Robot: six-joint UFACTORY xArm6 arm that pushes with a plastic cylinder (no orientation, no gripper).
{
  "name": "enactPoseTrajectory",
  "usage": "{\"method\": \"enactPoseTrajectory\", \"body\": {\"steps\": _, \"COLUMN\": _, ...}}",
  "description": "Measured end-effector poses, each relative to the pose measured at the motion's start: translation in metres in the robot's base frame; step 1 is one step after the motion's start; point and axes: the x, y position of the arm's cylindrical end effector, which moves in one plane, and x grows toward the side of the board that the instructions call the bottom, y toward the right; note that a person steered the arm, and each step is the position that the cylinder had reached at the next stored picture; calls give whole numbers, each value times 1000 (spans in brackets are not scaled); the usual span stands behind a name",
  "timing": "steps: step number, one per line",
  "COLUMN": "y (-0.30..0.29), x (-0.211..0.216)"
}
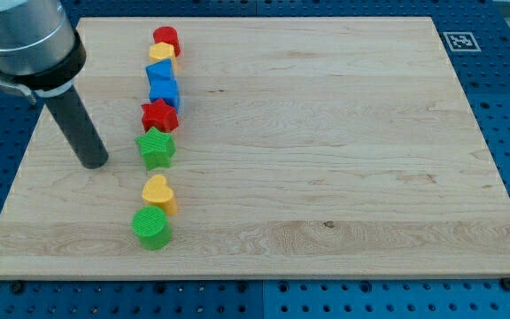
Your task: Push the green star right to the red star
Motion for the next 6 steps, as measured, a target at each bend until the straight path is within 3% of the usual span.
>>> {"method": "enactPoseTrajectory", "body": {"steps": 3, "y": 110, "x": -3}}
{"method": "enactPoseTrajectory", "body": {"steps": 6, "y": 175, "x": -7}}
